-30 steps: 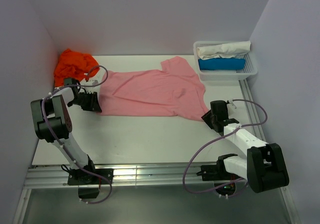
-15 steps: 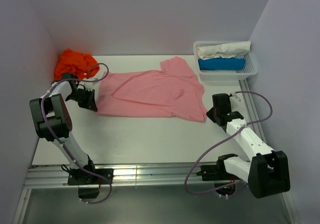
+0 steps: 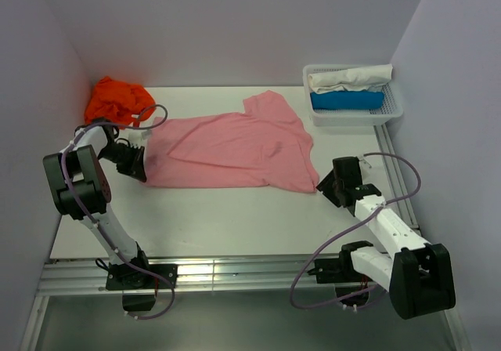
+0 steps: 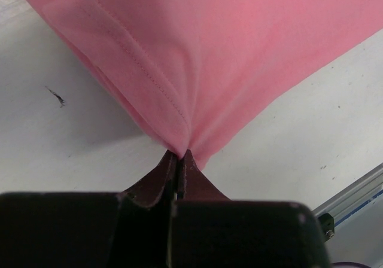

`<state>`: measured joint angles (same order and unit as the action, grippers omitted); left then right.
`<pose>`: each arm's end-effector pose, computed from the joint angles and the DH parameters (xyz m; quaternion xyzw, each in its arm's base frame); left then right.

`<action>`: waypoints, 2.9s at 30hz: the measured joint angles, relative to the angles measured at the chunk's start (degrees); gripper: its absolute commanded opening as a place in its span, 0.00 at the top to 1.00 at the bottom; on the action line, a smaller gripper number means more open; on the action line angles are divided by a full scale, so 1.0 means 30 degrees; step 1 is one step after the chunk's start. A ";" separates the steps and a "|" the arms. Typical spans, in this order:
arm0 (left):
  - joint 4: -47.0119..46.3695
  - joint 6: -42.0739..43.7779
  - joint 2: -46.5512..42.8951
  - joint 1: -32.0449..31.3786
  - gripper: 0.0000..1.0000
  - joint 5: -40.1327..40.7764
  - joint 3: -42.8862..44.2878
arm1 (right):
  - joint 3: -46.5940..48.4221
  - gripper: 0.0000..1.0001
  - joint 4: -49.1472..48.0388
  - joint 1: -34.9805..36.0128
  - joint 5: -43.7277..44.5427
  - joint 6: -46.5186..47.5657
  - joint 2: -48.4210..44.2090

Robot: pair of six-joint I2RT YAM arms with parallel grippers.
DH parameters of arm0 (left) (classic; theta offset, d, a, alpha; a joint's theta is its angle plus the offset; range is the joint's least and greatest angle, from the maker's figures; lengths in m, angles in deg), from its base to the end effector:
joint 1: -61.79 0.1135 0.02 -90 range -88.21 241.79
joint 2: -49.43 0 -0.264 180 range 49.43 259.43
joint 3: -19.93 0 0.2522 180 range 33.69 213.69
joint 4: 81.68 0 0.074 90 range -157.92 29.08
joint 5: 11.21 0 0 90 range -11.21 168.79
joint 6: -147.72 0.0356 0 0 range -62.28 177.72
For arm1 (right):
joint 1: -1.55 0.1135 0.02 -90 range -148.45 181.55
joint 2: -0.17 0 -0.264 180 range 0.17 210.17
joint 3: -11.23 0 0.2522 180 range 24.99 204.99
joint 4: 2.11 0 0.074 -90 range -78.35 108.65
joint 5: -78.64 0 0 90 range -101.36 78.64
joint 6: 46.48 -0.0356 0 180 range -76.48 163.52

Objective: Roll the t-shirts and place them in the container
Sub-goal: Fold the tshirt

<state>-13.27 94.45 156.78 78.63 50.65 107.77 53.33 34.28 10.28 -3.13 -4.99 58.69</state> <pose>0.3305 0.0825 0.1759 0.1718 0.9545 -0.2091 0.1253 0.1887 0.0238 0.1803 0.3431 0.8812 0.0926 0.3118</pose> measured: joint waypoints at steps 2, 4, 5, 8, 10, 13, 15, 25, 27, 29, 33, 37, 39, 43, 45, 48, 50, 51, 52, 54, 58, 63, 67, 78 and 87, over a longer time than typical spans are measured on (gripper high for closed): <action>-0.0044 0.0058 0.0036 -0.0007 1.00 0.0000 -0.0131 | -0.0714 0.43 -0.0605 0.0000 -0.0627 -0.0255 -0.0015; -0.0051 0.0095 0.0066 -0.0007 1.00 0.0015 -0.0270 | -0.1056 0.42 -0.1071 0.0007 -0.1005 -0.0481 -0.0015; -0.0044 0.0117 0.0073 -0.0007 1.00 0.0022 -0.0335 | -0.1166 0.41 -0.1355 0.0015 -0.1144 -0.0561 -0.0015; -0.0058 0.0124 0.0087 -0.0015 1.00 0.0029 -0.0379 | -0.1355 0.41 -0.2251 0.0160 -0.1406 -0.0903 -0.0015; -0.0058 0.0131 0.0095 -0.0015 1.00 0.0029 -0.0379 | -0.1450 0.42 -0.2703 0.0189 -0.1494 -0.1078 -0.0007; -0.0058 0.0124 0.0095 -0.0015 1.00 0.0029 -0.0386 | -0.1494 0.42 -0.3235 0.0321 -0.1566 -0.1246 0.0000; -0.0058 0.0124 0.0095 -0.0015 1.00 0.0029 -0.0386 | -0.1501 0.42 -0.3512 0.0386 -0.1603 -0.1326 0.0044; -0.0073 0.0124 0.0146 -0.0015 1.00 0.0036 -0.0393 | -0.1953 0.43 -0.4976 0.0641 -0.1763 -0.1537 0.1421; -0.0087 0.0124 0.0189 -0.0015 1.00 0.0036 -0.0408 | -0.1960 0.45 -0.5195 0.0692 -0.1814 -0.1545 0.2004; -0.0102 0.0124 0.0248 -0.0015 1.00 0.0029 -0.0408 | -0.1953 0.48 -0.5486 0.0721 -0.1843 -0.1610 0.2390; -0.0117 0.0131 0.0386 -0.0015 1.00 0.0044 -0.0408 | -0.1865 0.67 -0.6149 0.0780 -0.1778 -0.1749 0.3118; -0.0124 0.0226 0.0423 -0.0015 1.00 0.0073 -0.0444 | -0.1508 0.81 -0.6084 0.0794 -0.1464 -0.1843 0.3789; -0.0109 0.0357 0.0423 -0.0015 1.00 0.0168 -0.0459 | -0.1246 0.89 -0.5625 0.0794 -0.1202 -0.1807 0.3956; -0.0015 0.0641 0.0430 -0.0015 1.00 0.0393 -0.0459 | -0.0073 0.92 -0.3643 0.0794 -0.0372 -0.1435 0.3701; 0.0109 0.0867 0.0437 -0.0015 1.00 0.0488 -0.0459 | 0.0619 0.92 -0.2426 0.0794 0.0109 -0.1188 0.3213; 0.0590 0.1268 0.0430 -0.0015 1.00 0.0641 -0.0459 | 0.1647 0.94 -0.0634 0.0794 0.0794 -0.0714 0.2157; 0.1005 0.1581 0.0437 -0.0015 1.00 0.0750 -0.0459 | 0.2011 0.95 0.0291 0.0794 0.1122 -0.0481 0.1574; 0.1209 0.1719 0.0437 -0.0015 1.00 0.0831 -0.0459 | 0.2040 0.95 0.0699 0.0794 0.1231 -0.0415 0.1304; 0.1428 0.1902 0.0430 -0.0015 1.00 0.0874 -0.0459 | 0.2040 0.95 0.1209 0.0794 0.1311 -0.0364 0.1005; 0.1727 0.2193 0.0430 -0.0015 1.00 0.0976 -0.0481 | 0.1938 0.95 0.2229 0.0794 0.1421 -0.0350 0.0350; 0.2477 0.2798 0.0415 -0.0022 1.00 0.1195 -0.0729 | 0.1661 0.94 0.4211 0.0794 0.1443 -0.0379 -0.1880; 0.3162 0.3526 0.0036 -0.0015 1.00 0.1632 -0.1668 | 0.1683 0.95 0.5756 0.0794 0.1355 -0.0452 -0.4357; 0.3789 0.4044 -0.0918 -0.0007 1.00 0.1902 -0.2106 | 0.1763 0.95 0.6943 0.0794 0.1326 -0.0546 -0.4787; 0.4583 0.4867 -0.2696 0.0146 0.94 0.2521 -0.3781 | 0.1756 0.93 0.9209 0.0801 0.0896 -0.0954 -0.7482; 0.4860 0.5042 -0.2849 0.0386 0.43 0.2863 -0.3920 | 0.1341 0.47 0.9311 0.0794 0.0532 -0.1093 -0.8641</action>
<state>1.31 109.58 148.24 79.79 59.24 96.02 57.35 62.21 12.66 -1.53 -8.27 32.77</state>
